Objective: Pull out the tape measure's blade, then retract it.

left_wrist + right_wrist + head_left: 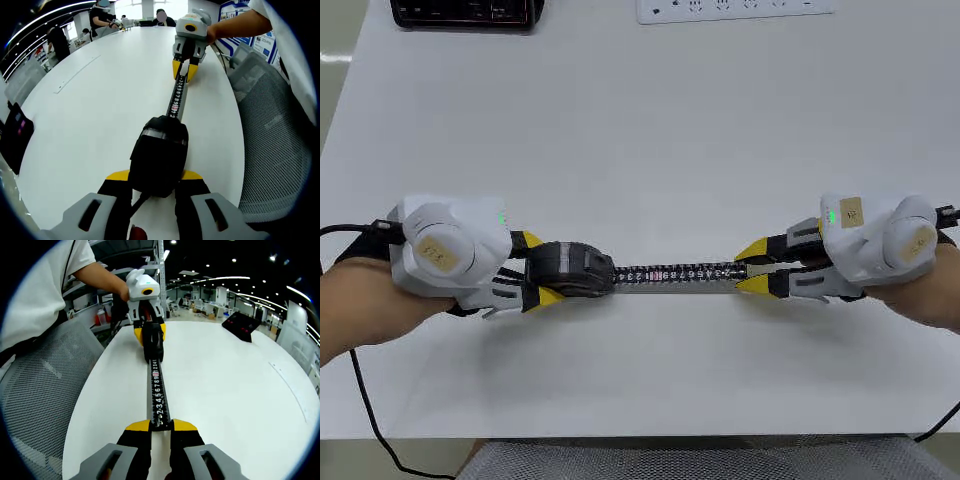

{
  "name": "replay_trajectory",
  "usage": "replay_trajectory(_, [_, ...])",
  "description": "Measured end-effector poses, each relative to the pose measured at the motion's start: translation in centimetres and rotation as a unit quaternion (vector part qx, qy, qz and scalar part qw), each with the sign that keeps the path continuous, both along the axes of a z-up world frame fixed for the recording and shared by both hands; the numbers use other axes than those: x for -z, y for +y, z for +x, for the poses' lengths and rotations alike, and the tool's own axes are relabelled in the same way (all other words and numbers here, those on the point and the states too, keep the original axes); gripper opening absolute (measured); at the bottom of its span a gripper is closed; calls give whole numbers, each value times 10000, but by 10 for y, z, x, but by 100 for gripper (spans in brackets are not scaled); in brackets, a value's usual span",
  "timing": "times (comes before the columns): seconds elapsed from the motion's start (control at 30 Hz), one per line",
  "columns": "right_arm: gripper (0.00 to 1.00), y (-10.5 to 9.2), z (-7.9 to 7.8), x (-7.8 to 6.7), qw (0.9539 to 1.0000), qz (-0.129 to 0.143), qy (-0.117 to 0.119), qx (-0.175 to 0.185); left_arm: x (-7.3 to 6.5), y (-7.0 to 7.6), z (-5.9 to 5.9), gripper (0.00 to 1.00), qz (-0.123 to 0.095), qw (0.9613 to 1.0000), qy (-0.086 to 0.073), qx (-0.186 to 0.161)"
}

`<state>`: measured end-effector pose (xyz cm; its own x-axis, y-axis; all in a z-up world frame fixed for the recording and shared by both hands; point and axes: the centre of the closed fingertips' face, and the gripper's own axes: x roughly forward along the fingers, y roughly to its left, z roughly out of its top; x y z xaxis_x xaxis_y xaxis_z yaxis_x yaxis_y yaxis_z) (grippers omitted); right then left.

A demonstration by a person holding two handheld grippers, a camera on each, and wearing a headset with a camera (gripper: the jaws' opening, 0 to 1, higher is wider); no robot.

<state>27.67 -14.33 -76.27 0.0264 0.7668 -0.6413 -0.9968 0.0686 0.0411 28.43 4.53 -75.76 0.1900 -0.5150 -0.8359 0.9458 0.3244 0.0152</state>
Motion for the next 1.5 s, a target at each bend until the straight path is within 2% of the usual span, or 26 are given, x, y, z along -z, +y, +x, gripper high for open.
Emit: replay_trajectory(1.5, [9,-63,-3,3,9986,-526,33,22,0,-2,-1,28,23,10000,-10,49])
